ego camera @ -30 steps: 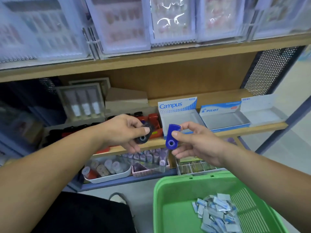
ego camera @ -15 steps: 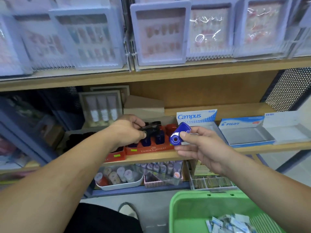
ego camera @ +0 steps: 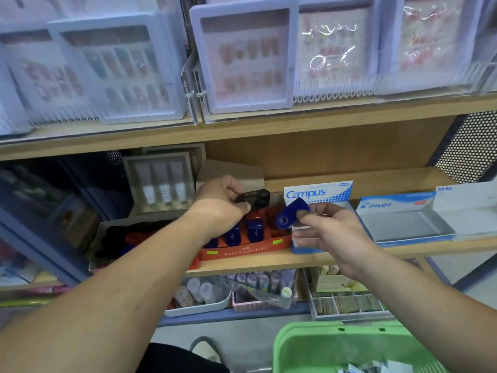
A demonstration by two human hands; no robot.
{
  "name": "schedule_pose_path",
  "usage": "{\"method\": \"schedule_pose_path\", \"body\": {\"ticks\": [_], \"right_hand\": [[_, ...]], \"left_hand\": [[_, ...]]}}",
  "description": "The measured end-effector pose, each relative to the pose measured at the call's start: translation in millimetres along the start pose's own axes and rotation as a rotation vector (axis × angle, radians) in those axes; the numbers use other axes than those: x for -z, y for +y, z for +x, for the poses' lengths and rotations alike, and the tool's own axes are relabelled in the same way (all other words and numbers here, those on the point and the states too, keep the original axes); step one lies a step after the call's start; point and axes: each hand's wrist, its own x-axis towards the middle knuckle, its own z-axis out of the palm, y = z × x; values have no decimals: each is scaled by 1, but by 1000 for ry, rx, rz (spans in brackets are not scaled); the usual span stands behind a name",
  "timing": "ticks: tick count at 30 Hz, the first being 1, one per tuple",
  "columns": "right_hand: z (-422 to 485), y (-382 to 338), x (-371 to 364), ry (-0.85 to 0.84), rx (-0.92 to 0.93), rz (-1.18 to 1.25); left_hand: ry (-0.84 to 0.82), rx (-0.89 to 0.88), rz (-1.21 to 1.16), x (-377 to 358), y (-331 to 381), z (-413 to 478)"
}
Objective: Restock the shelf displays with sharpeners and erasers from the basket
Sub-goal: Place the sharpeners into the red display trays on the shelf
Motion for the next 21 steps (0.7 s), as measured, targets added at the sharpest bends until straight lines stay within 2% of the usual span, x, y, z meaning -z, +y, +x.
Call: {"method": "schedule_pose_path", "body": {"ticks": [4, 6, 12, 18, 21], "right_hand": [[10, 7, 4, -4, -8, 55], [13, 8, 6, -22, 5, 0], [28, 12, 9, -105, 181, -400], [46, 15, -4, -98, 254, -685], [50, 17, -8, -108, 345, -882]], "left_hand": [[-58, -102, 150, -16, 13, 9], [-89, -125, 193, -20, 18, 15], [-24, -97, 108, -32, 18, 24], [85, 40, -151, -27, 11, 23], [17, 77, -171, -27, 8, 22]]}}
